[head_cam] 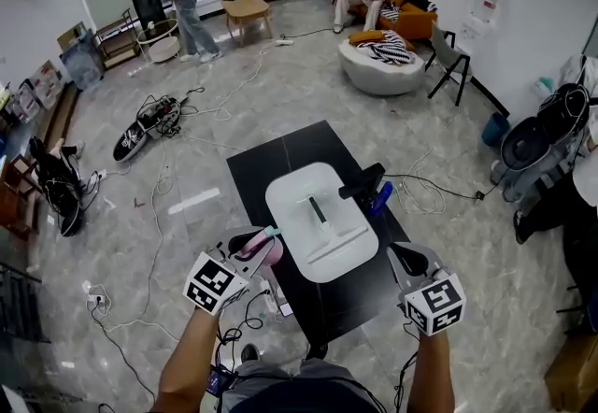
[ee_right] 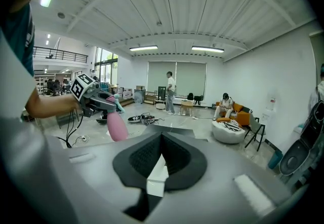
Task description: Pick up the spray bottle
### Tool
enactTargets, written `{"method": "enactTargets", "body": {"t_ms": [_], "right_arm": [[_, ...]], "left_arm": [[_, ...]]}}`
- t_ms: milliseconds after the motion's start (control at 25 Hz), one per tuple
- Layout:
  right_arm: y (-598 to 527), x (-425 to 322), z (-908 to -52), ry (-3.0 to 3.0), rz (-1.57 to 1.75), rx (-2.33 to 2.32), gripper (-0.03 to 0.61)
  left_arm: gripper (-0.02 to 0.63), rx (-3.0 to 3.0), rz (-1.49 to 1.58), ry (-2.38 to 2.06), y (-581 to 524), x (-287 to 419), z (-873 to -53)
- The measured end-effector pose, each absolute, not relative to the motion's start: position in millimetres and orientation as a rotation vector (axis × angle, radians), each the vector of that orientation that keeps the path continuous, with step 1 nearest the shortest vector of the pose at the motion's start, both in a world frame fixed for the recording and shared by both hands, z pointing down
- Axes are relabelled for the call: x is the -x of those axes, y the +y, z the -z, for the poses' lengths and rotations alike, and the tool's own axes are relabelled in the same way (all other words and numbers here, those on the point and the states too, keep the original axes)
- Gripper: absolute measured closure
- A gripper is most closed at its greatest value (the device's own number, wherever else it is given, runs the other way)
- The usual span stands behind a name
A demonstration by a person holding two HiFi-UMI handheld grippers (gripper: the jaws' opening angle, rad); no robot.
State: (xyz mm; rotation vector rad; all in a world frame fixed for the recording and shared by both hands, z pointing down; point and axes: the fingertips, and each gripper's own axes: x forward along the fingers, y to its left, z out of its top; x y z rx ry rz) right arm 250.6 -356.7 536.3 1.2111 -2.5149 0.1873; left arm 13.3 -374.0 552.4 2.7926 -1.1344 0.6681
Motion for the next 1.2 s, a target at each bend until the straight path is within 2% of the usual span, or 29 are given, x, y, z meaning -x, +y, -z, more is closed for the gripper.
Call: {"method": "enactTargets", "body": {"t_ms": [600,1200], "right_arm": [[-330,-254,-481,-2.53,-0.085,-1.239,0.568],[-321,-259,-468,-2.491,-0.034,-1.21,0.571]], "left_arm": [[0.543,-2.924,-0.641,-1.163,-332,-10,-455],[0.543,-2.949,-0.656,-1.149,-323,-16,-438]]}}
